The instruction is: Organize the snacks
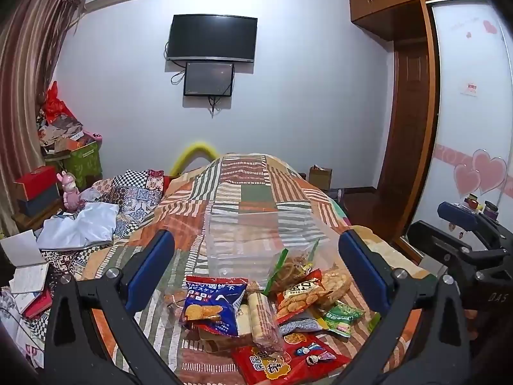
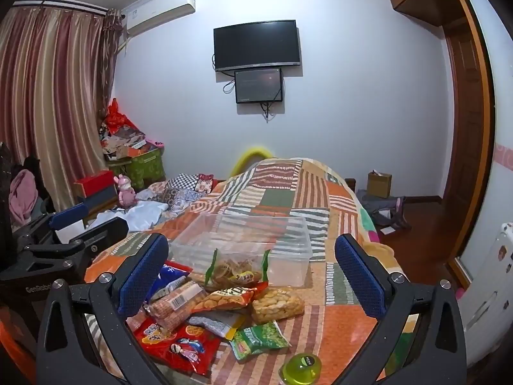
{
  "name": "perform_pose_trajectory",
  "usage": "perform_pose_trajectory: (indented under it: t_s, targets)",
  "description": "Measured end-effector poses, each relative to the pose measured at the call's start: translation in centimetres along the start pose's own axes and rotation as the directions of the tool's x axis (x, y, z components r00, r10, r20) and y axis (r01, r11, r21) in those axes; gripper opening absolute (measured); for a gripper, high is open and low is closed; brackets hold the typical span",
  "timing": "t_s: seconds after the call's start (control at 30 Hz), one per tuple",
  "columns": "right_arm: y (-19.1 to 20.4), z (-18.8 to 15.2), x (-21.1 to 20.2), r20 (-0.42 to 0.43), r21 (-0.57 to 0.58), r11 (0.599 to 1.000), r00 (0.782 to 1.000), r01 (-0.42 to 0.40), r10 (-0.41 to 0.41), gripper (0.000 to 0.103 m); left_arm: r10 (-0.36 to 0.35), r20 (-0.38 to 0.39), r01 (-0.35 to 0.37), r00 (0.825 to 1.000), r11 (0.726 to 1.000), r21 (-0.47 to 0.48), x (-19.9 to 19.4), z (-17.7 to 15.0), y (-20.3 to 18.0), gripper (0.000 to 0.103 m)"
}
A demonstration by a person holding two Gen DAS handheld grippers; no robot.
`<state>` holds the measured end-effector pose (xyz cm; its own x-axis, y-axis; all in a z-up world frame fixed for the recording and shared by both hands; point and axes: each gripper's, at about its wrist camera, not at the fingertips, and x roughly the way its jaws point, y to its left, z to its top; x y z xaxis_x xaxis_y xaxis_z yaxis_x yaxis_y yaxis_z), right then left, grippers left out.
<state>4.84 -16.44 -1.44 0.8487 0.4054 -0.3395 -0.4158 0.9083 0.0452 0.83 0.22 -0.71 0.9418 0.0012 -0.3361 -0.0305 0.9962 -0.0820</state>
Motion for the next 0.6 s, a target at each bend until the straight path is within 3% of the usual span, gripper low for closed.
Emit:
perform_pose_trajectory:
  t_s: [0.6]
  targets:
    - [0.18,0.24,-0.20,0.007,-0.006,1.000,1.000,0.003,-0.003,0.103,0.007,0.009,-0.007,1.000,1.000,0.016,-0.34,-0.02,-0.51,0.103]
